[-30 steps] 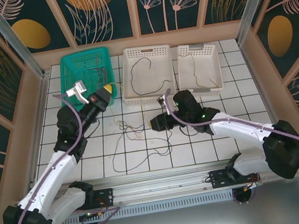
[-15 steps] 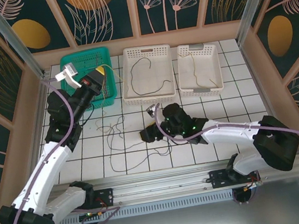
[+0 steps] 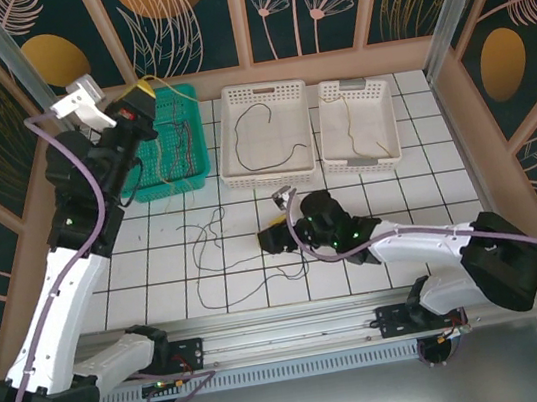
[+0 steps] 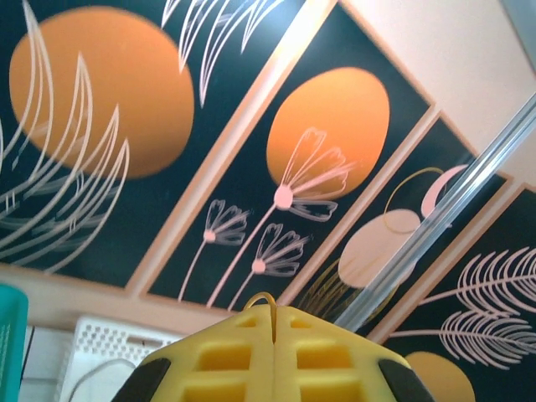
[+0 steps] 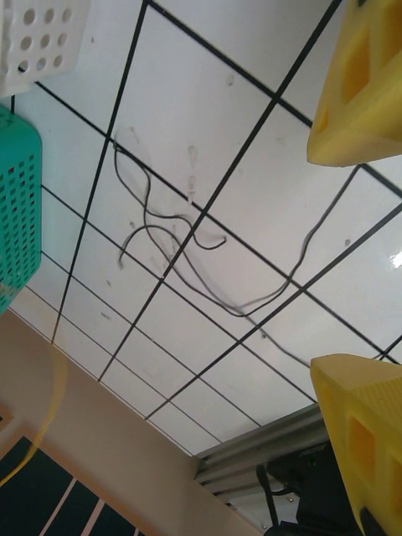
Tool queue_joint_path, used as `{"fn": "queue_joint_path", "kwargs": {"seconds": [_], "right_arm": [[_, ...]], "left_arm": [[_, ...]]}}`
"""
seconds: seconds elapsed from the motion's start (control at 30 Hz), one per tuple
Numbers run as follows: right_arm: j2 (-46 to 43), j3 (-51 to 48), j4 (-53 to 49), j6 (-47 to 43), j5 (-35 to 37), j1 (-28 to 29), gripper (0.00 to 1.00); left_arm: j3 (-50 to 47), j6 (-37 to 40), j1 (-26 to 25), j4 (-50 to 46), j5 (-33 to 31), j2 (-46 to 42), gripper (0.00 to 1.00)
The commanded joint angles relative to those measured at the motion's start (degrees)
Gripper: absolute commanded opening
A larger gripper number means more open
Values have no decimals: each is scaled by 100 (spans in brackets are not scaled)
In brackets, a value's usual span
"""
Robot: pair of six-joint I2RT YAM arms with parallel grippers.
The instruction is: Untangle the cables
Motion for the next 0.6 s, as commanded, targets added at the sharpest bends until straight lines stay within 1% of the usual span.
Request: {"fn": "queue_joint_path", "kwargs": {"seconds": [0.0, 0.07, 0.17, 0.27, 0.37, 0.47, 0.57], "right_arm": [[-427, -306, 198, -31, 233, -48, 61], [-733, -464, 180, 3, 362, -91, 61], [-1292, -666, -41, 50, 630, -218, 61], [-2090, -866, -352, 181, 867, -486, 61], [-2856, -843, -1094, 420, 1357, -874, 65], [-3461, -702, -1771, 461, 1467, -1325, 67], [-3875, -488, -2367, 393, 1696, -1545, 70]], "left_arm": [[527, 409, 19, -238, -194, 230, 0], [898, 392, 19, -292, -135, 417, 0], [1480, 254, 18, -314, 138, 753, 0], [1836, 68, 17, -187, 508, 1042, 0], [2031, -138, 21, 31, 817, 1304, 0], [2131, -443, 17, 384, 1228, 1627, 0], [2293, -902, 3, 900, 1806, 2090, 0]]}}
